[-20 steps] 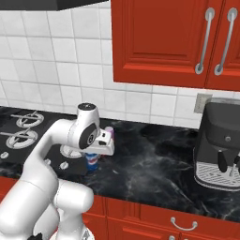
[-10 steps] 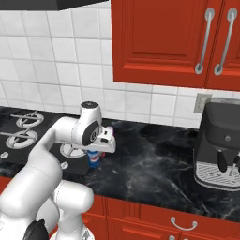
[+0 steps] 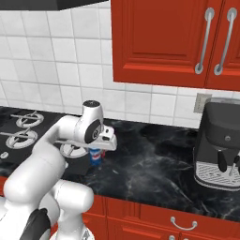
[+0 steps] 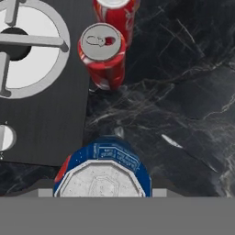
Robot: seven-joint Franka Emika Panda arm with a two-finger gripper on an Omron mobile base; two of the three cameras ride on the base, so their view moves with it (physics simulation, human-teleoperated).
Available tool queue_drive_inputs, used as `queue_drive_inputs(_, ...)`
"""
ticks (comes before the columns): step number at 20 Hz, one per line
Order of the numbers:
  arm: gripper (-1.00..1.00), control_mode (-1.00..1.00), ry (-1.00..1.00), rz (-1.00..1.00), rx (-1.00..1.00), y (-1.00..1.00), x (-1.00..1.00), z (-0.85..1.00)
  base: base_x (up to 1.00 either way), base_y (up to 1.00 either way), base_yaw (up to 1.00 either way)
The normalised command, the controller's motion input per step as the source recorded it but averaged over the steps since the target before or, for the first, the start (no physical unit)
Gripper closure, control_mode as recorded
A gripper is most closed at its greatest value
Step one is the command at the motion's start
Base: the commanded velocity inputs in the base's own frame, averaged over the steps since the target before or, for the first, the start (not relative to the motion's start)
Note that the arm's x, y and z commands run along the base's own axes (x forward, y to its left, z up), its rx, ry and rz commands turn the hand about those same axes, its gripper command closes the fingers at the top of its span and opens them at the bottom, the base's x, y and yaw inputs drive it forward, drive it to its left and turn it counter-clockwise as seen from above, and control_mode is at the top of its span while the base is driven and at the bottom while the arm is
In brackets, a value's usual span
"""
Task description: Four empty soda cans are scattered around the kitchen. Gather all the cans and cluster them next to the stove for recycling.
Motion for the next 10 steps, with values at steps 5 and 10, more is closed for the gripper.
queue_drive_inputs(5,1.0,-1.0,0.0,0.0,0.0,0.0,0.18,-0.08,0.0,0.0,0.0)
queue_drive_inputs(10,1.0,-1.0,0.0,0.0,0.0,0.0,0.18,0.0,0.0,0.0,0.0)
